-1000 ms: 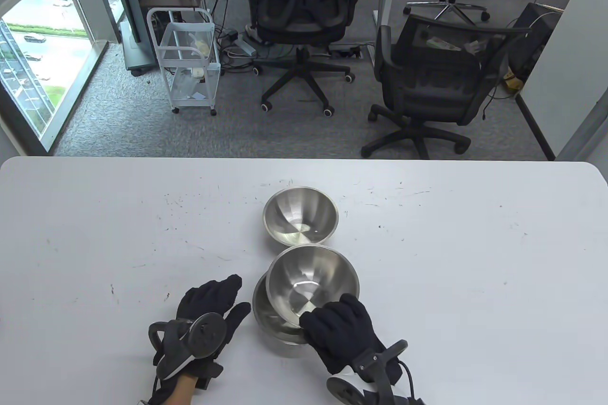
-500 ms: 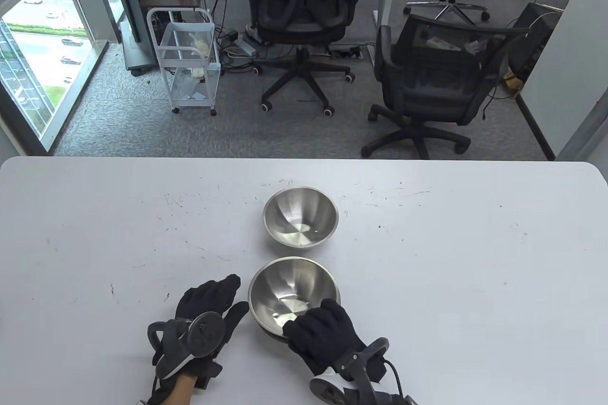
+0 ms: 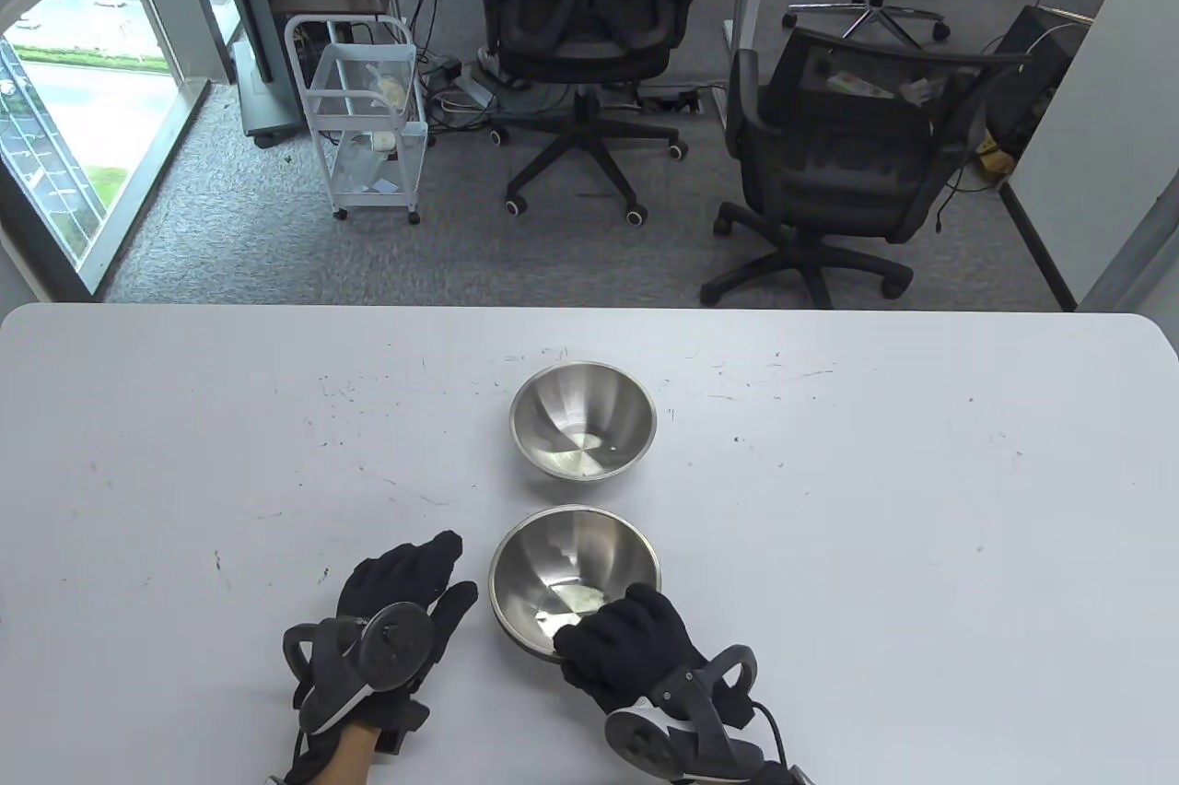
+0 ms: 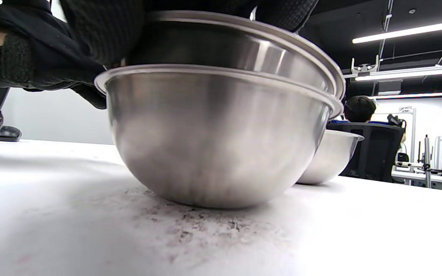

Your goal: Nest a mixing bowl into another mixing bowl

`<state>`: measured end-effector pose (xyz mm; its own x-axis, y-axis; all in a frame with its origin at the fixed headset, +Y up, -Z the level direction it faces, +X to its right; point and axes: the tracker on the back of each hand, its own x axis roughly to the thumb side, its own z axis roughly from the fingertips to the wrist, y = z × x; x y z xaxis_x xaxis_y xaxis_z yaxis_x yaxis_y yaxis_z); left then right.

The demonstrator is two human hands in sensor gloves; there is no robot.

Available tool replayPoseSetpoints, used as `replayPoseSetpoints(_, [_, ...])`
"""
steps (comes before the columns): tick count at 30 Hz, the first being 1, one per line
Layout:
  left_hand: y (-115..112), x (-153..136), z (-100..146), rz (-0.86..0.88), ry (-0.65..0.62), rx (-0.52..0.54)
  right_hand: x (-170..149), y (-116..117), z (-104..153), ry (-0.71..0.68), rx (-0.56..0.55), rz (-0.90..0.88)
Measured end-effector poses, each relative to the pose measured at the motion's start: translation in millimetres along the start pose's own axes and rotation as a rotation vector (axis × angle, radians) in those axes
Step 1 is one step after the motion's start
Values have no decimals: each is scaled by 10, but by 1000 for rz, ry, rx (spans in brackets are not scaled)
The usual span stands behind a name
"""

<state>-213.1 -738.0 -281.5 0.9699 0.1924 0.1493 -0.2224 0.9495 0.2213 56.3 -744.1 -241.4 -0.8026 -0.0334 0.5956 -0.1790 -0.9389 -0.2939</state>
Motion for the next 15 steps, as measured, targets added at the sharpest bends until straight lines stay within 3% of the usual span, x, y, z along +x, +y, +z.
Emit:
replayPoseSetpoints(8, [-2, -12, -3, 5, 6, -2, -39, 38, -10, -26, 140, -21])
replayPoseSetpoints(15, [21, -34, -22, 11, 13, 9, -50, 48, -4, -28, 152, -26])
